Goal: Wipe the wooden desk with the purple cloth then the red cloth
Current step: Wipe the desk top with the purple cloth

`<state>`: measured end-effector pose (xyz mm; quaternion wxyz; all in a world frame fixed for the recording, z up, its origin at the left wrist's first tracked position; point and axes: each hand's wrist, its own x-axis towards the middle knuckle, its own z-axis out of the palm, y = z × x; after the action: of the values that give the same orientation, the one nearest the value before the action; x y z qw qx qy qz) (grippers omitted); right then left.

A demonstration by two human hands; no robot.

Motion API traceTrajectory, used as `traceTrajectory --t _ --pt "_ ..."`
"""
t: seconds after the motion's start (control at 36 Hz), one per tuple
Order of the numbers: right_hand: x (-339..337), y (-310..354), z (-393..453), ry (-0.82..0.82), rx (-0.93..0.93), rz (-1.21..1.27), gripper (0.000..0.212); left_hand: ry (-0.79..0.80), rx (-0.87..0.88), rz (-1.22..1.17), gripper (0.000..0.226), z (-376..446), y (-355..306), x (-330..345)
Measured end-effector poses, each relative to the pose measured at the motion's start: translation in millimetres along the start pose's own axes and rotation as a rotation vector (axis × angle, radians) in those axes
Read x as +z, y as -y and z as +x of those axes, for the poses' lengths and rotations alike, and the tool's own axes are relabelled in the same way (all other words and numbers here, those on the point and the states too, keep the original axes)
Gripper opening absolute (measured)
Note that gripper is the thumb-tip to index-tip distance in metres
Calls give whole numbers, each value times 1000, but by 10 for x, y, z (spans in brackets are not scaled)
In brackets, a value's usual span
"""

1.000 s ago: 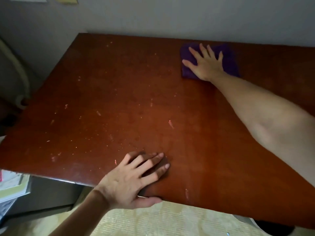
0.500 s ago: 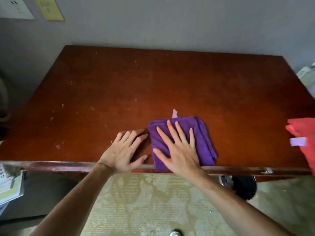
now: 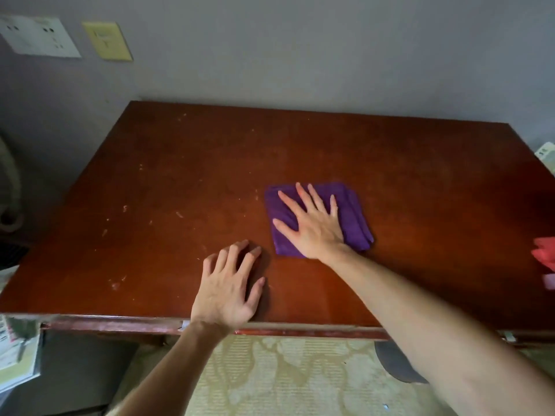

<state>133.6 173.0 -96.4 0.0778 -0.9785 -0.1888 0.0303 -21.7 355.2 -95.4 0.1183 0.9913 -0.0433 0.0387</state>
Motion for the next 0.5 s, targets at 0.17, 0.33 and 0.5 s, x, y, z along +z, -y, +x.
traceTrajectory --t 0.17,0.33,0.5 --pt "-111 -175 1449 6 66 27 72 33 22 5 54 18 9 32" --pt "-185 -350 2474 -23 79 71 75 52 6 -9 54 64 53 28" --pt "-227 -471 2835 12 34 63 82 31 0 16 53 64 88 28"
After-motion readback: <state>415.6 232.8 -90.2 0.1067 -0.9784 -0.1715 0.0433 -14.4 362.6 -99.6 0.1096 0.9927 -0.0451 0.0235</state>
